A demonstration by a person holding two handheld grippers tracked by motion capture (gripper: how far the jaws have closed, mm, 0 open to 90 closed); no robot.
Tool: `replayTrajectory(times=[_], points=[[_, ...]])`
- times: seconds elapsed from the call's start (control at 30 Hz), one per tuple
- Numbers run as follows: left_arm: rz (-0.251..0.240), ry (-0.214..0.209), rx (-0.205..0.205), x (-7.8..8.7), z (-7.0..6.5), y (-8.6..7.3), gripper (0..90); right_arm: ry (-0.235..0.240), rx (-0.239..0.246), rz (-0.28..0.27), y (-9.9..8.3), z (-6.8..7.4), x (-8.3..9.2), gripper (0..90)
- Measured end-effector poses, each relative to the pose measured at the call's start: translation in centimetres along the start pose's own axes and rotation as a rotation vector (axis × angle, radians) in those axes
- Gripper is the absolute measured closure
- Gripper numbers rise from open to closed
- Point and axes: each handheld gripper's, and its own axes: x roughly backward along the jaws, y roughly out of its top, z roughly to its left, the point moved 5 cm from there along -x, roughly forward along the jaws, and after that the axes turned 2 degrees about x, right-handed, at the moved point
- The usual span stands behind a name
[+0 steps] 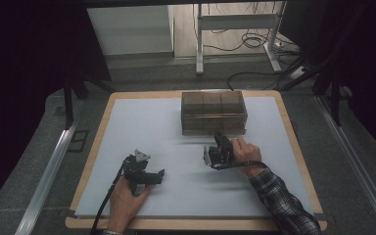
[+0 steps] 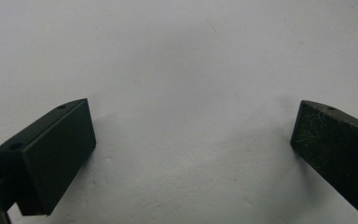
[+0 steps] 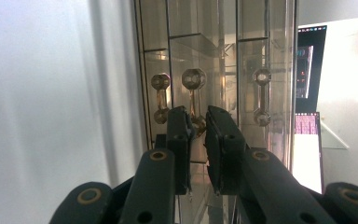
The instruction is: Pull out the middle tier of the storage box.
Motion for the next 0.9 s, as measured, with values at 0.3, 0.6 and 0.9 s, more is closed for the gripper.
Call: replayTrajectory(times=[0.3,0.6,0.9], points=[[0.0,0.0,0.0,0.0,0.0,0.0,0.0,0.007,-0.011,-0.032,0.3,-0.2,0.3,79.9],[0.0,0.0,0.0,0.0,0.0,0.0,0.0,0.07,-0.076,-0.069,0.2,-0.7,0.5,76.9],[0.0,0.0,-0.001,0.0,0.0,0.0,0.0,0.173,-0.171,-0.111,-0.1,-1.8,0.8,74.8]])
